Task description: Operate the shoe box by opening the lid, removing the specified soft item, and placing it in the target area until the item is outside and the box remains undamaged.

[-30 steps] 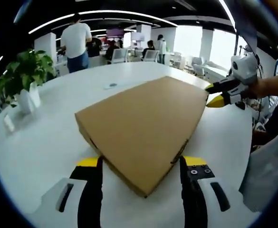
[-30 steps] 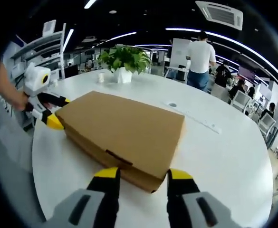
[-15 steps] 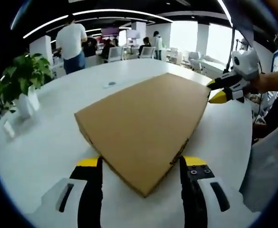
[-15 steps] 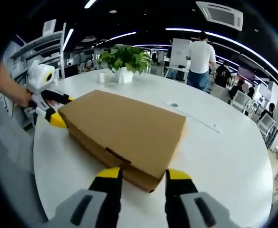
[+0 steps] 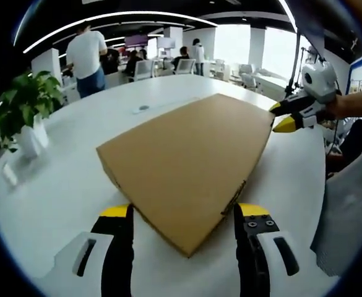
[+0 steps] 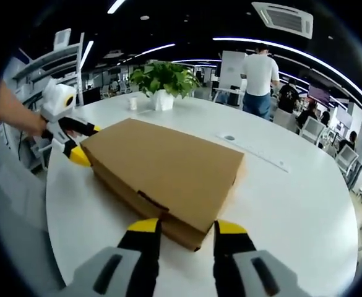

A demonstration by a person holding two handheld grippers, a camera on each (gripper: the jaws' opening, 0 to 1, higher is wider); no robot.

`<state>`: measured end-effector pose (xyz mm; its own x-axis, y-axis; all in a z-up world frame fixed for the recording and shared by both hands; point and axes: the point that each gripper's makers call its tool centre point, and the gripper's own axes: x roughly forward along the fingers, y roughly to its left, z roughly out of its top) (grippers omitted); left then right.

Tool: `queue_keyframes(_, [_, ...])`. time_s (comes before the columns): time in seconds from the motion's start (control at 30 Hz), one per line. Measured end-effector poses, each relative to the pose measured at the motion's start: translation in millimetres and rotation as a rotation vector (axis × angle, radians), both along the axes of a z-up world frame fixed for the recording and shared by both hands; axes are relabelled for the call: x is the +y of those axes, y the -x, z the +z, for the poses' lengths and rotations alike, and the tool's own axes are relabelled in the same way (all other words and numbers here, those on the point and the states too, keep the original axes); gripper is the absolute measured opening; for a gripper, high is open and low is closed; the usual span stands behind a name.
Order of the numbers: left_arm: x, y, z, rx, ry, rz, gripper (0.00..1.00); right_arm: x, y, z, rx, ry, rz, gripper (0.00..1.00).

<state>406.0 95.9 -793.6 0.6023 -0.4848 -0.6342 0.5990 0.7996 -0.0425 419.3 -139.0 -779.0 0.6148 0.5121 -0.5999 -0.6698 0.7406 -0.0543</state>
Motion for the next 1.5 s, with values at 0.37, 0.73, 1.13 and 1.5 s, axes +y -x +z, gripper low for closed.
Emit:
queue_keyframes(0.37, [14,-0.8,-0.4,0.003,-0.017,-0.04,0.67,10,10,0.6,0.003,0.011,0.03,0.24])
queue_keyframes(0.73, [33,2.9,-0.4,0.01,-0.023,-0.056,0.64,27,23,0.9,0.015,0.008,0.066,0.2])
queue_keyframes(1.13, [51,11.3,-0.4,0.02,-0.044,-0.079,0.63,47,37,0.8,0.023,-0.01,0.095,0.18])
queue_keyframes(1.5, [63,26.5,4.3,0.033,-0.059,-0.093,0.63,63,49,1.6,0.04,-0.037,0.119,0.17])
